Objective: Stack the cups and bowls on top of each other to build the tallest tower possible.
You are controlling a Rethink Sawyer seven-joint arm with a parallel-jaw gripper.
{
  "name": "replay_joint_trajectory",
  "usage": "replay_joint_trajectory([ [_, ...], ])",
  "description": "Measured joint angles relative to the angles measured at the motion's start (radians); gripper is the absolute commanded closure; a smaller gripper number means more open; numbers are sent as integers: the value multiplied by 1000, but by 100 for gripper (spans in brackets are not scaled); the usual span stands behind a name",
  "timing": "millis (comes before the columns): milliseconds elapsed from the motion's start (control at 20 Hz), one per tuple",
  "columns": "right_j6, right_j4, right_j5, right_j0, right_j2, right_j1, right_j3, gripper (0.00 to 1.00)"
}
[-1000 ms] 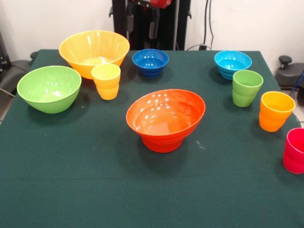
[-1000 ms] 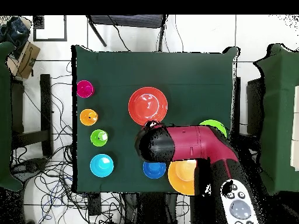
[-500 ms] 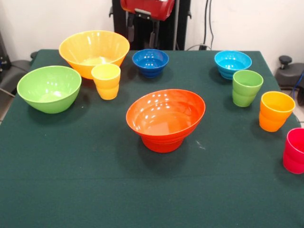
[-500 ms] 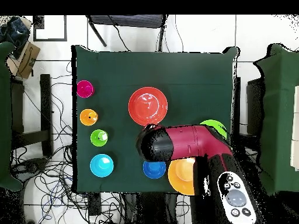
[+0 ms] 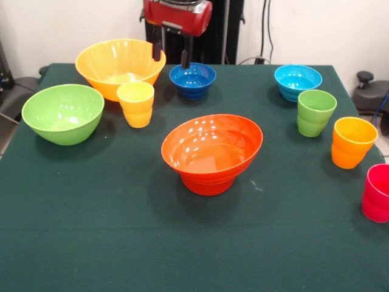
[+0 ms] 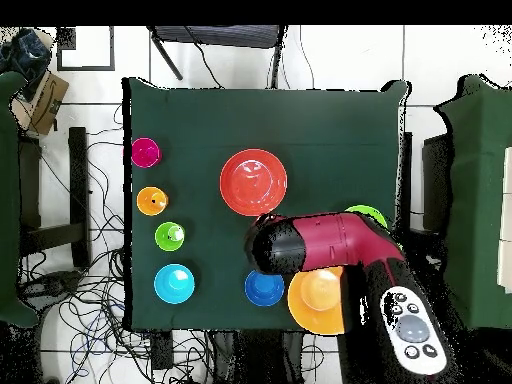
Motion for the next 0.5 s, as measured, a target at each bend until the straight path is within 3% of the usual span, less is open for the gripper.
replay_joint_trajectory([
  [500, 0, -85, 0, -70, 35, 88, -73, 0],
])
